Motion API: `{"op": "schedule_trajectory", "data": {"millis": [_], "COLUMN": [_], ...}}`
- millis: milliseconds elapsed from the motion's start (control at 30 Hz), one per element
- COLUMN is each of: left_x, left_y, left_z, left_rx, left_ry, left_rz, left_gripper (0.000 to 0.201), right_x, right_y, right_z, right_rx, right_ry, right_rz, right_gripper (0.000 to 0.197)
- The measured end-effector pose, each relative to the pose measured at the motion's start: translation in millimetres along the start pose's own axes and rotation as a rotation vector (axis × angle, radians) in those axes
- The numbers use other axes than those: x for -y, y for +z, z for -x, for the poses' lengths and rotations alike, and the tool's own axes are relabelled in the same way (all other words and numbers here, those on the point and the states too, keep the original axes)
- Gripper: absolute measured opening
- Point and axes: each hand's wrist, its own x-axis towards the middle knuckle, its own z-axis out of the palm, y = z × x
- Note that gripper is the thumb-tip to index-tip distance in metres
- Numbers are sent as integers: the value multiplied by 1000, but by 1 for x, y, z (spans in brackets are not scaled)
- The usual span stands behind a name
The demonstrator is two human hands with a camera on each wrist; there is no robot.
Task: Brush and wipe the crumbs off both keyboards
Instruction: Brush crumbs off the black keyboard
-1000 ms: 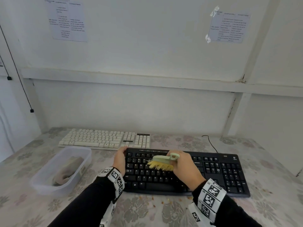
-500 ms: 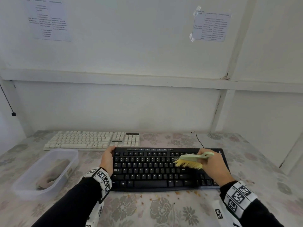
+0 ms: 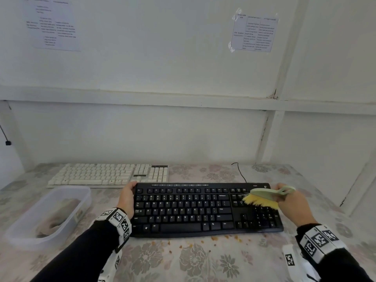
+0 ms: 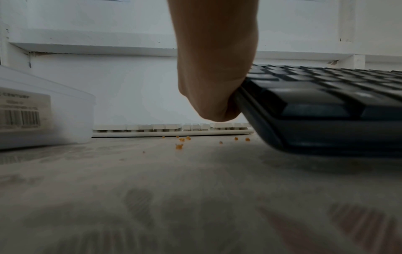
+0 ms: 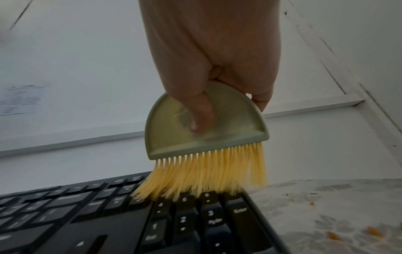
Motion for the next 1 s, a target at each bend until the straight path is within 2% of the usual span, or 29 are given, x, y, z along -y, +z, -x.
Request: {"op": "schedule_trajectory", "data": {"millis": [100, 167, 200, 300, 367, 467, 500, 567, 667, 767, 833, 933, 1000], "left_x": [0, 0, 0, -1, -1, -1, -1, -1, -1, 0, 0, 0, -1], "left_y": [1, 1, 1, 1, 0, -2, -2, -2, -1, -1, -1, -2, -3], "left_z": [2, 2, 2, 3, 2, 0, 0, 0, 0, -2, -3, -3, -2], "left_rx": [-6, -10, -16, -11, -9, -6, -3, -1, -2, -20, -32, -54, -61], "left_ry": [-5, 2, 7, 11, 15, 16, 16, 12, 10, 15, 44, 80, 84], "left_rz": [0, -5, -6, -8, -4, -3, -5, -8, -18, -25, -30, -54, -45], "left_gripper": [35, 36, 36, 36, 35, 35, 34, 34, 35, 36, 35, 32, 30], "right_x": [-6, -5, -6, -3, 7, 34, 46, 73, 125, 173, 195, 214, 216], "right_y": [-7, -12, -14, -18, -19, -15, -11, 0, 24, 53, 74, 98, 106], "right_z": [-2, -1, -1, 0, 4, 11, 12, 16, 34, 58, 72, 83, 84], "right_rx": [-30, -49, -68, -152, -207, -255, -251, -173, 51, 336, 473, 511, 530], "right_ry": [49, 89, 117, 170, 158, 64, 30, -71, -270, -463, -555, -714, -741], "right_rz": [73, 136, 160, 185, 143, 31, -21, -124, -270, -287, -274, -179, -128], "right_gripper": [44, 24, 21, 21, 14, 11, 15, 22, 14, 18, 20, 17, 24]}}
